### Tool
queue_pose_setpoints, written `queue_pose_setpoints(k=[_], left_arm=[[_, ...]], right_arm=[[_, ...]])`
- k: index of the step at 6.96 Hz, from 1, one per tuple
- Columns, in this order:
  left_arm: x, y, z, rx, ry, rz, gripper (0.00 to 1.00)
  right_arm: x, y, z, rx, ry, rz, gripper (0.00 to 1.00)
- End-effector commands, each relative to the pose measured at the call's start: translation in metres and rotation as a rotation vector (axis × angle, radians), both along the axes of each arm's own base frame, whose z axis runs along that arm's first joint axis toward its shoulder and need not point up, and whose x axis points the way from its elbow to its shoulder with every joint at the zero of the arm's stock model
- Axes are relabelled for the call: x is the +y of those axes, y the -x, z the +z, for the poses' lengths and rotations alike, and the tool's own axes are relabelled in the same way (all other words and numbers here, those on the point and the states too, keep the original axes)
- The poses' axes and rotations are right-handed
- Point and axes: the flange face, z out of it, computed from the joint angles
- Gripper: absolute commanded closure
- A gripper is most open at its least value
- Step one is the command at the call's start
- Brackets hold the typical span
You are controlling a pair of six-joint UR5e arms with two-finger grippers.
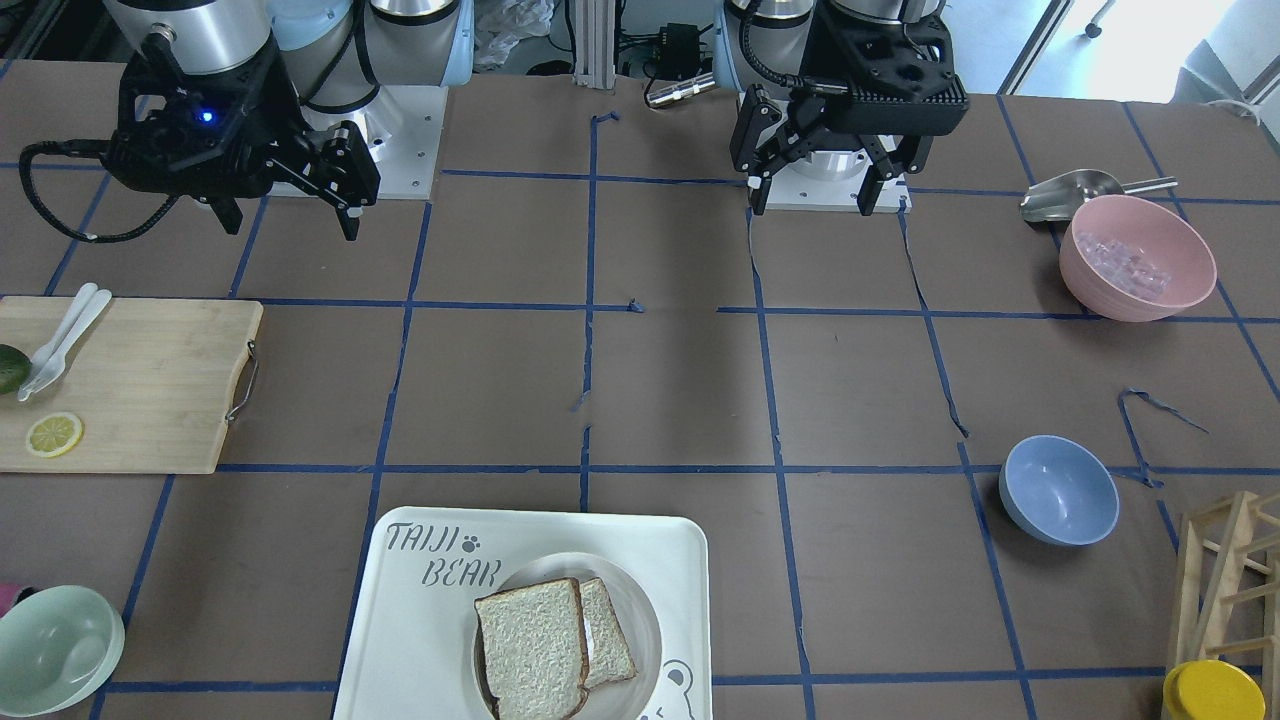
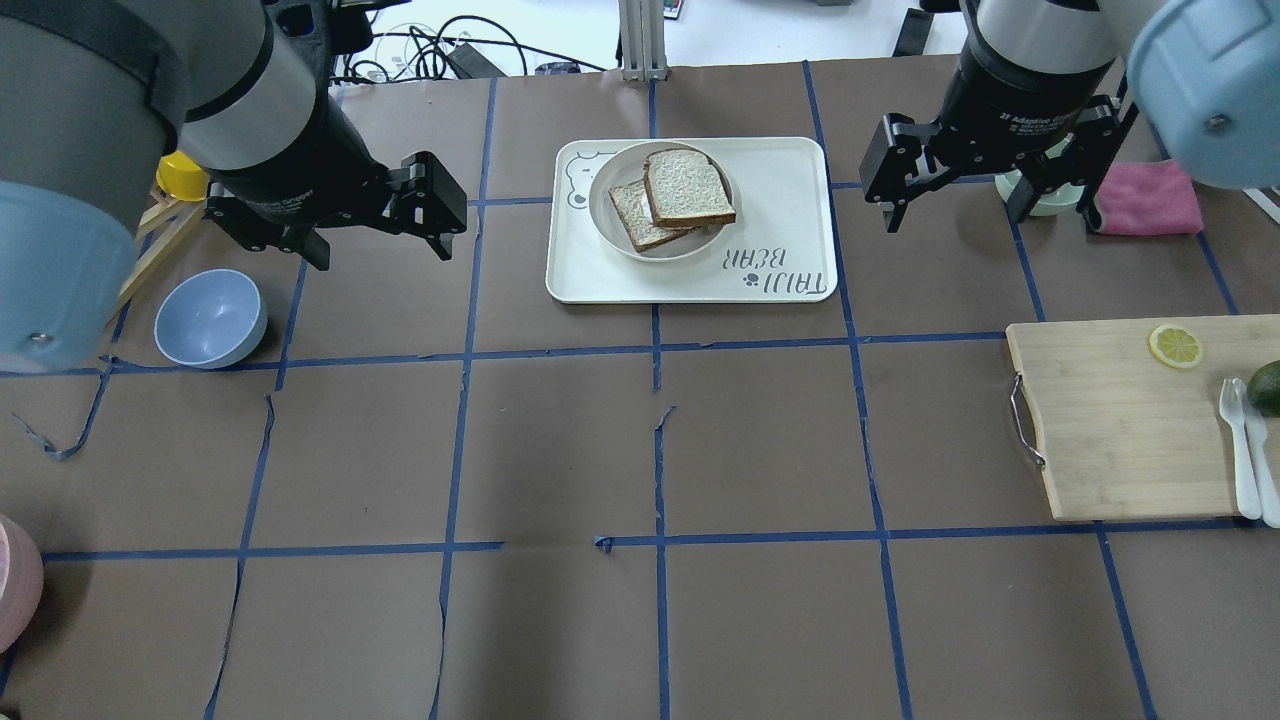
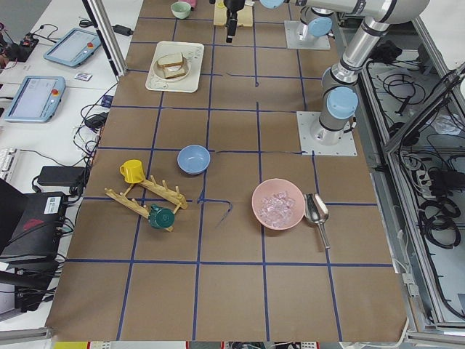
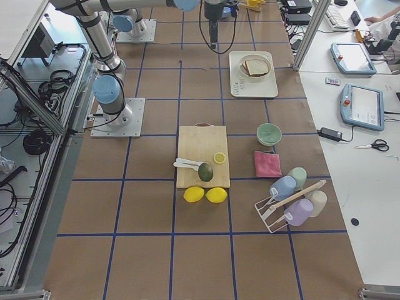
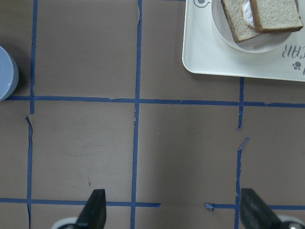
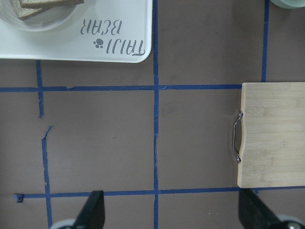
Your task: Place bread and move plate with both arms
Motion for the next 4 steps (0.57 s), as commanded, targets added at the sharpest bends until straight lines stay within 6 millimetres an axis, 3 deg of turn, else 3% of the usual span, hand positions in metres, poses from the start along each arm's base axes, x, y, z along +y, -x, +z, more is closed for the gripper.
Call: queue_pose_setpoints(k=[1,4], left_arm=[[0.0,0.0,0.0001,0.0,0.0,0.0,0.0],[-0.0003,0.0001,0.0004,0.002,0.003,0.0,0.0]], right_arm=[[-0.0001,0.0,0.0002,0.0,0.002,0.0,0.0],[0.0005,-0.0013,-0.0005,-0.013,-0.005,0.001,0.0]])
